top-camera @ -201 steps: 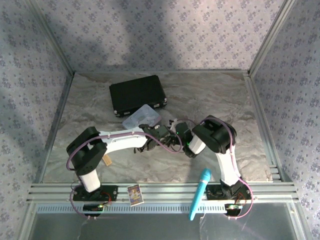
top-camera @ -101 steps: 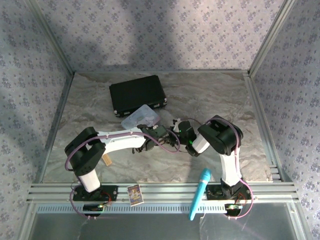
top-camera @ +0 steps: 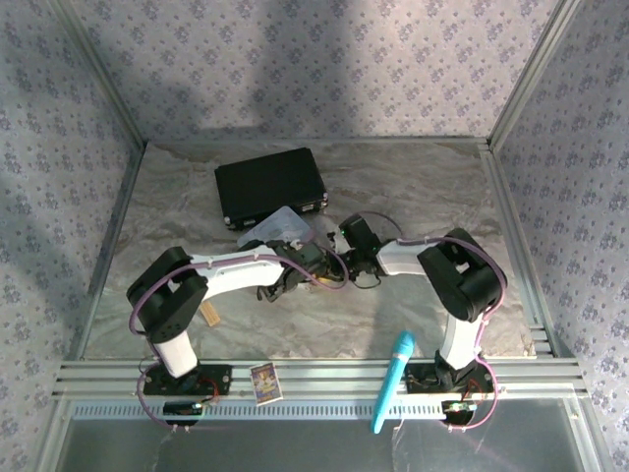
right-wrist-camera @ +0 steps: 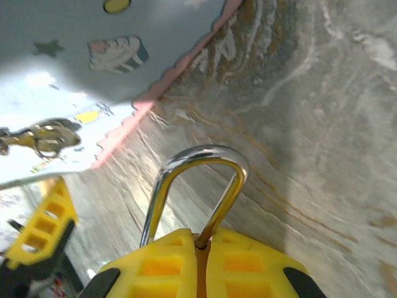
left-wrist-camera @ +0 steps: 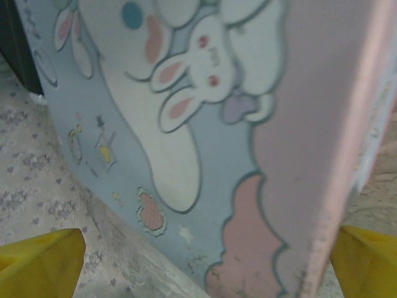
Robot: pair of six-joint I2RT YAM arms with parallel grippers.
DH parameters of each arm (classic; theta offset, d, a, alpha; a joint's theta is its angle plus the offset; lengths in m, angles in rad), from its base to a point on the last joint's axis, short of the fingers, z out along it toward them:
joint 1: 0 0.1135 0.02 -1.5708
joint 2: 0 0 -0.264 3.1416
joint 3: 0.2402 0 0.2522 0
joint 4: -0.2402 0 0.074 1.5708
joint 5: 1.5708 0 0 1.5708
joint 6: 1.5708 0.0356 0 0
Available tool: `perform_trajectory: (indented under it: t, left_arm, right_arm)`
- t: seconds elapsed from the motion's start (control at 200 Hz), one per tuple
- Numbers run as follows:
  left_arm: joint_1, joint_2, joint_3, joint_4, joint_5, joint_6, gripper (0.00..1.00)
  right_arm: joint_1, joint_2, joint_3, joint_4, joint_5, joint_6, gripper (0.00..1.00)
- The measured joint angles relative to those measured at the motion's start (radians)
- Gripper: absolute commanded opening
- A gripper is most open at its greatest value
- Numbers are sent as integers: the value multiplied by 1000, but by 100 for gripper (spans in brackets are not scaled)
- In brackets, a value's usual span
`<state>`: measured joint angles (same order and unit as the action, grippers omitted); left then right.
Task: Unlock a padlock with a key
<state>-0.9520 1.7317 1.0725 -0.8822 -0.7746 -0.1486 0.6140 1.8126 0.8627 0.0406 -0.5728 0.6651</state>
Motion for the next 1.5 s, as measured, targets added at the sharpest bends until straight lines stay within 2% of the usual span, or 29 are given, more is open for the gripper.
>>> perform_trajectory:
  t: [0.125, 0.3, 0.405, 0.625, 0.735, 0.874, 0.924, 0.944, 0.979, 0.999, 1.019, 1.144, 1.234, 1.364, 1.499]
  left_arm:
    - [18, 2, 0, -18, -13, -49, 100]
    - [53, 6, 0, -38, -43, -101, 100]
    - [77, 5, 0, -38, -50, -116, 100]
    - [142, -4, -1, -38, -64, -142, 100]
    - [167, -22, -7, -34, -68, -142, 100]
    - [176, -38, -18, -27, -74, -142, 100]
    - [176, -58, -29, -17, -68, -142, 100]
    - [174, -69, -35, -10, -63, -142, 100]
    - [172, -100, -51, 5, -51, -142, 100]
    - [171, -128, -64, 16, -40, -140, 100]
    - [170, -157, -79, 29, -28, -140, 100]
    - [152, -423, -175, 111, 77, -130, 100]
    - [154, -582, -207, 180, 112, -131, 100]
    - [170, -688, -209, 264, 85, -141, 100]
    - [254, -719, -233, 398, 64, -108, 100]
  right_arm:
    - [-40, -30, 24, -185, 0, -113, 12]
    - [-81, -53, 53, -384, 33, -235, 34]
    - [-84, -69, 77, -476, 76, -282, 39]
    - [-85, -76, 123, -611, 172, -325, 43]
    - [-84, -93, 130, -654, 221, -333, 49]
    - [-85, -149, 117, -673, 256, -338, 64]
    - [-84, -190, 110, -672, 273, -331, 73]
    - [-84, -209, 109, -671, 285, -339, 79]
    - [-84, -245, 109, -669, 306, -339, 82]
    - [-85, -264, 109, -667, 315, -332, 93]
    - [-85, -286, 109, -665, 331, -338, 97]
    - [-100, -417, 110, -647, 445, -341, 99]
    - [-126, -498, 97, -602, 532, -341, 99]
    - [-179, -638, 11, -511, 649, -345, 99]
    - [-290, -744, -78, -414, 750, -367, 96]
